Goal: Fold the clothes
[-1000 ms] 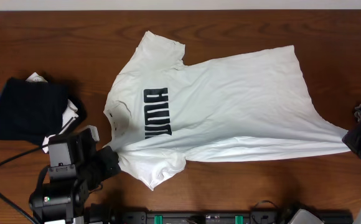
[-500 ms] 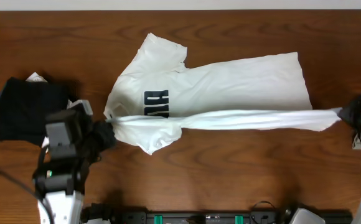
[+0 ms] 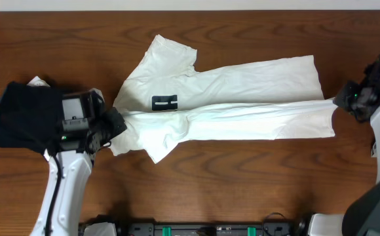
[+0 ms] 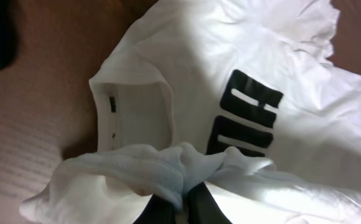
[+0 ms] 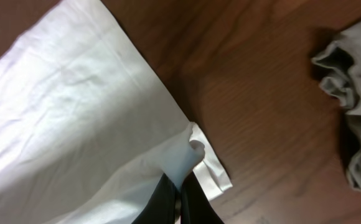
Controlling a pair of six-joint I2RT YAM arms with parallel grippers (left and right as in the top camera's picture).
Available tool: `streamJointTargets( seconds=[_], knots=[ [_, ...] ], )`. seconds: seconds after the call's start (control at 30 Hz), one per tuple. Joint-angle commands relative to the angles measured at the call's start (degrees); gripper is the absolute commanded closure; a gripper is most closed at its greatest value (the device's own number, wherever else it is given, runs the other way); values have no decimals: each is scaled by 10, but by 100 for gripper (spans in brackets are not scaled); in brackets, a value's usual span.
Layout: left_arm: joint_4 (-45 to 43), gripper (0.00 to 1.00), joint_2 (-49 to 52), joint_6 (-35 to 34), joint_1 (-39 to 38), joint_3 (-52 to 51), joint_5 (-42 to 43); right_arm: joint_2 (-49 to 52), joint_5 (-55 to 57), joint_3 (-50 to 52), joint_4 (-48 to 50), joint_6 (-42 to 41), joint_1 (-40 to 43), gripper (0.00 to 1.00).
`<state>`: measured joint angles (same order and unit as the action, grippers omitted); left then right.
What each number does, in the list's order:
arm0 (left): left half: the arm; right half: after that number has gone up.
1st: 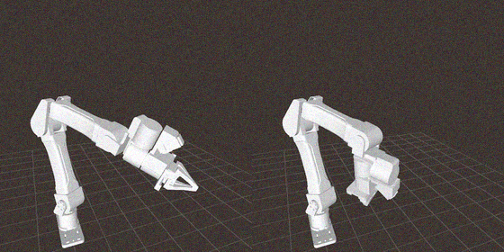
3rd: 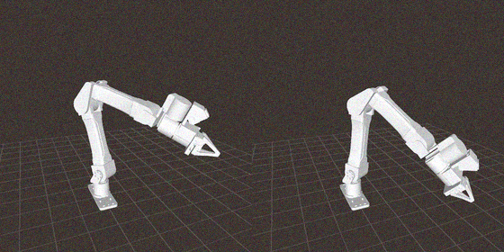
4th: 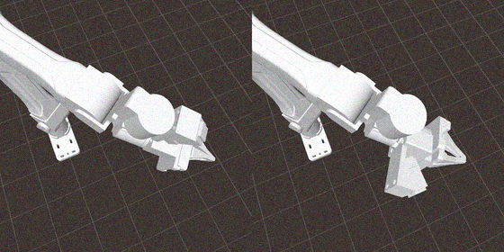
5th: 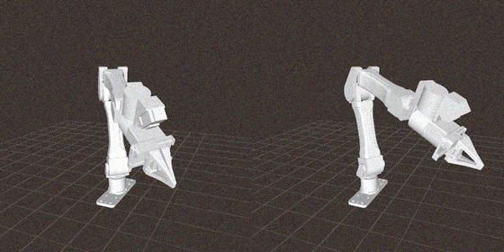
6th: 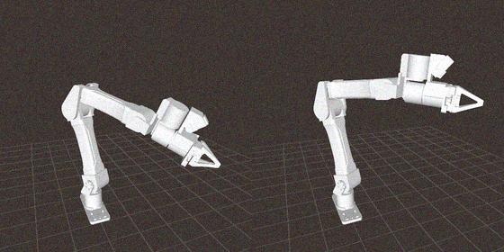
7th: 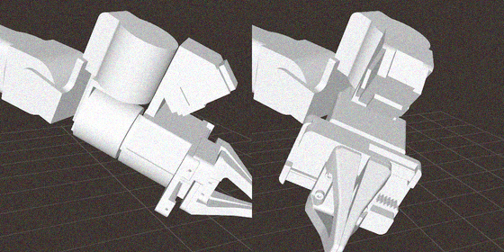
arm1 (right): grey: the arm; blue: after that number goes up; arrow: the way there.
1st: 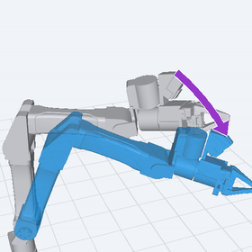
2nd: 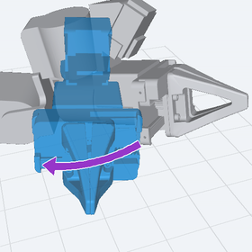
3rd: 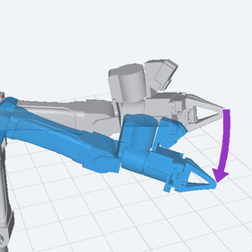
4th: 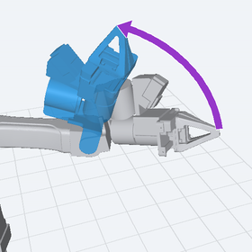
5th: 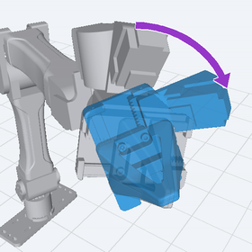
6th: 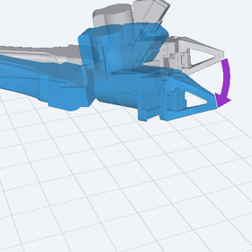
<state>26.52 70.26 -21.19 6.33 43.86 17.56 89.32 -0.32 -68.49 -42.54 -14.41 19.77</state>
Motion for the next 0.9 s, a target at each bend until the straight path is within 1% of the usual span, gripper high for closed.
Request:
streamJointTargets(
  seconds=[0.0, 0.37, 0.67, 0.73, 0.77, 0.8, 0.83, 0.87],
  knots=[
    [-11, 94, 33, -3, 3, 13, -17, 28, 9, -1, 8, 3, -7, 99],
    [-71, 94, 107, -3, 3, 13, -17, 98, 9, -1, 41, 3, -33, 99],
    [-92, 93, 125, -3, 3, 13, -17, 132, 16, -1, 44, 3, -40, 99],
    [-88, 85, 125, -3, 3, 13, -17, 132, 26, -1, 40, 3, -40, 99],
    [-83, 83, 125, -3, 3, 13, -17, 132, 36, -1, 37, 3, -40, 99],
    [-75, 75, 125, -3, 3, 13, -17, 132, 46, -1, 32, 3, -40, 98],
    [-66, 68, 125, -3, 3, 13, -17, 132, 59, -1, 25, 3, -40, 97],
    [-55, 61, 125, -3, 3, 13, -17, 132, 73, -1, 17, 3, -40, 91]
  ],
)
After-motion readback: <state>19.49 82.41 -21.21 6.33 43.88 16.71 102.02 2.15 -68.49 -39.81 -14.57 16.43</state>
